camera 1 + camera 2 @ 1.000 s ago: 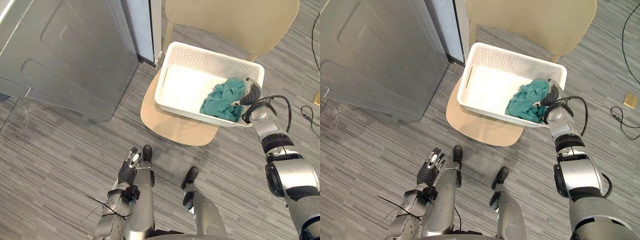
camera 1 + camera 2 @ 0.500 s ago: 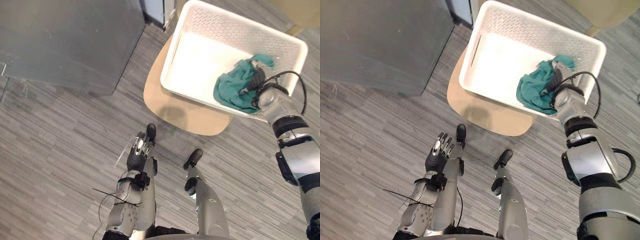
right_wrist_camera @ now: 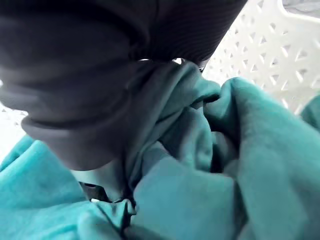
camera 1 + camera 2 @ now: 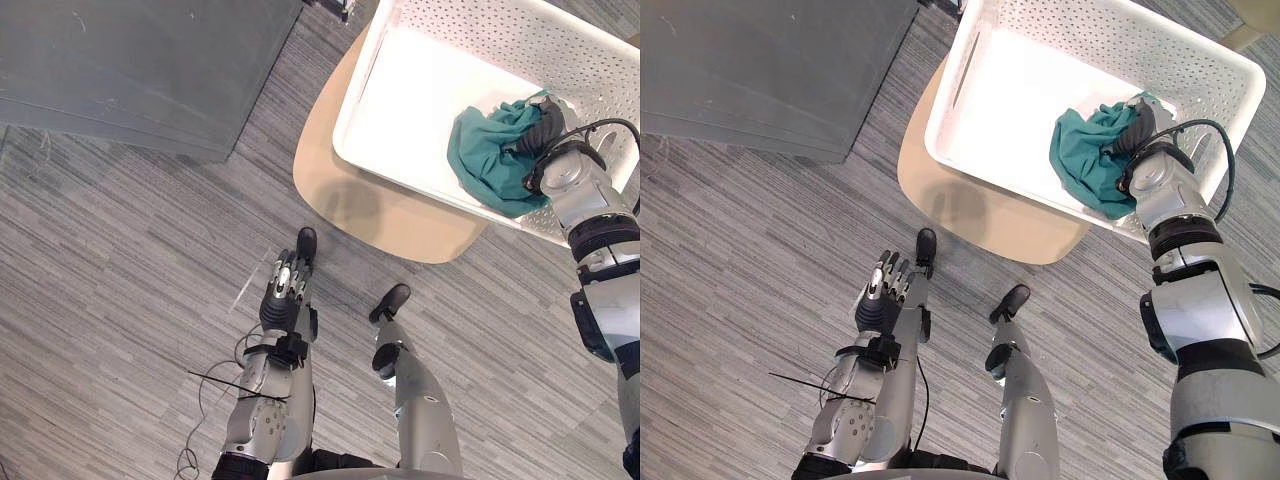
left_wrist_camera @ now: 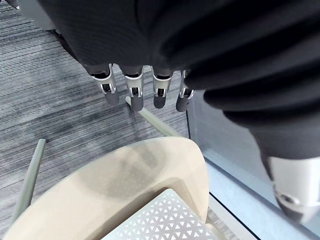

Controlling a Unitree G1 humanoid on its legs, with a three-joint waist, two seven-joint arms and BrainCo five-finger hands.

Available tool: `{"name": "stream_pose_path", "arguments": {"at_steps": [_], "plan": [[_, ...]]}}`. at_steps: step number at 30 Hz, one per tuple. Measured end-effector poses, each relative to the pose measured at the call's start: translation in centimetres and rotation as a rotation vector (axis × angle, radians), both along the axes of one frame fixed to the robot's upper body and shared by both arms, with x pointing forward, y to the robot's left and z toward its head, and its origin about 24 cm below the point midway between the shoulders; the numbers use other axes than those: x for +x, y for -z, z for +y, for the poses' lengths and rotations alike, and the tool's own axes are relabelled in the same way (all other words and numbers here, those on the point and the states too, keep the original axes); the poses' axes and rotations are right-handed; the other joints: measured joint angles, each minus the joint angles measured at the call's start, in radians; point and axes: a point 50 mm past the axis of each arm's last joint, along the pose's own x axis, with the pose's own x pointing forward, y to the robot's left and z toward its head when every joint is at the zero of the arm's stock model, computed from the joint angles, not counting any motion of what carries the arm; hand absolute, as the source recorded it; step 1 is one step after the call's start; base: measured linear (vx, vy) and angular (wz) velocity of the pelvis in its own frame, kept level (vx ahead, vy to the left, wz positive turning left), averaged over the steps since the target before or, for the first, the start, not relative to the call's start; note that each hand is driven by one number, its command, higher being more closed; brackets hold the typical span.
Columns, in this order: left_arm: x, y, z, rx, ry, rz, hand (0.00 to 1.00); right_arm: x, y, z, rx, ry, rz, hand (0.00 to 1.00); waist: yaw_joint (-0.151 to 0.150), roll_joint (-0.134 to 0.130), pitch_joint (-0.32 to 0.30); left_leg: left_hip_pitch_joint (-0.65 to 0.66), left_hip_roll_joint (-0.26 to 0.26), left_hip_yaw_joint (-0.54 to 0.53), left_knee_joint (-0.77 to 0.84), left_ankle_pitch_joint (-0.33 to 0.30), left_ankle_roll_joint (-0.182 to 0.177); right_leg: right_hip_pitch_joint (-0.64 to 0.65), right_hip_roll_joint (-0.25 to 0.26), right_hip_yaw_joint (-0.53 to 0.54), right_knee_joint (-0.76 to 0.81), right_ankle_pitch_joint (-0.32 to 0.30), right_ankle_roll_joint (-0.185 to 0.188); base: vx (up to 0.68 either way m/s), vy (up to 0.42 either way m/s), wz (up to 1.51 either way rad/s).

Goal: Pick up the laundry basket with both hands and put the clothes into the washing machine.

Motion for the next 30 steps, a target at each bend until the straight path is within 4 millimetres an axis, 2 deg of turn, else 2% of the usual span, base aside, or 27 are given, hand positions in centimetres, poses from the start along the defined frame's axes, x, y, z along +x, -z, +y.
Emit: {"name": "stream_pose_path", "arguments": {"at_steps": [3,6,7,9,12,15,16,17,20,22,26,30], "plan": [[0.1,0.0,0.1,-0.001,-0.009,0.002,0.0,0.2,1.6,0.8,0.145,-0.025,0.0,1.0,-0.001,0.0,0.0,0.006,0.008,0.005,0.034,0.0,0.0,0.012,-0.001,-0.004,0.019,0.0,0.0,0.04,0.005,-0.02],[0.2,-0.3,0.8,-0.001,-0.046,-0.001,0.0,0.3,2.2,1.7,0.259,-0.054,-0.028,1.0,-0.004,-0.001,-0.001,0.041,0.02,0.01,0.042,-0.001,0.0,0.041,0.004,-0.008,0.036,-0.004,-0.006,0.03,-0.004,-0.06],[0.3,-0.4,0.9,-0.001,-0.052,-0.008,0.0,0.2,2.0,1.8,0.279,-0.061,-0.054,1.0,-0.005,-0.001,-0.001,0.048,0.023,0.011,0.042,-0.001,0.0,0.048,0.006,-0.007,0.036,-0.005,-0.008,0.0,0.0,0.0],[0.6,-0.9,1.1,0.005,-0.057,-0.026,0.0,0.0,0.1,2.5,0.376,-0.095,-0.185,1.0,-0.016,-0.002,-0.001,0.085,0.03,0.015,0.042,-0.004,-0.003,0.082,0.013,-0.008,0.037,-0.019,-0.028,-0.01,-0.015,-0.02],[0.6,-0.9,1.3,0.016,-0.065,-0.02,0.0,-0.5,-1.8,3.4,0.473,-0.138,-0.327,1.0,-0.029,-0.007,-0.004,0.135,0.039,0.029,0.039,-0.004,-0.003,0.121,0.018,-0.002,0.04,-0.023,-0.031,-0.04,-0.024,-0.11],[0.5,-0.8,2.0,0.054,-0.062,-0.017,0.0,-2.1,-3.3,3.1,0.6,-0.141,-0.518,1.0,-0.041,-0.027,-0.021,0.207,0.037,0.039,0.005,-0.003,-0.002,0.172,0.017,0.0,0.041,-0.031,-0.029,-0.02,-0.016,-0.01],[0.3,-0.3,2.4,0.071,-0.066,0.0,0.0,-2.7,-3.3,3.2,0.637,-0.14,-0.576,1.0,-0.053,-0.047,-0.055,0.219,0.035,0.044,-0.016,-0.001,-0.003,0.175,0.016,0.001,0.039,-0.032,-0.028,0.0,0.0,0.0],[0.2,0.3,2.9,0.102,-0.066,0.028,0.0,-3.3,-3.1,3.0,0.664,-0.127,-0.619,1.0,-0.058,-0.067,-0.09,0.233,0.033,0.05,-0.03,0.001,-0.004,0.181,0.016,0.004,0.035,-0.031,-0.029,0.03,-0.007,0.0],[-0.4,1.7,3.8,0.156,-0.066,0.085,0.0,-4.6,-2.4,2.4,0.685,-0.101,-0.684,1.0,-0.078,-0.094,-0.134,0.294,0.02,0.059,-0.05,0.004,-0.003,0.242,0.008,0.007,0.018,-0.034,-0.024,0.11,0.005,0.1],[-1.2,2.5,4.2,0.196,-0.066,0.117,0.0,-5.4,-1.6,2.1,0.682,-0.085,-0.706,1.0,-0.083,-0.117,-0.185,0.329,0.012,0.065,-0.068,0.004,-0.003,0.268,0.005,0.017,0.003,-0.037,-0.02,0.13,0.001,-0.02],[-1.4,2.7,4.3,0.245,-0.061,0.123,0.0,-6.4,0.2,1.9,0.682,-0.074,-0.698,1.0,-0.089,-0.121,-0.246,0.393,-0.001,0.078,-0.103,0.004,-0.003,0.315,0.005,0.03,-0.014,-0.041,-0.014,0.07,0.007,-0.05],[-0.8,1.9,5.2,0.329,-0.095,0.083,0.0,-7.8,1.7,3.8,0.666,-0.163,-0.678,1.0,-0.135,-0.118,-0.278,0.442,-0.009,0.091,-0.13,0.004,-0.003,0.348,0.002,0.042,-0.027,-0.044,-0.01,0.05,0.02,-0.07]]}}
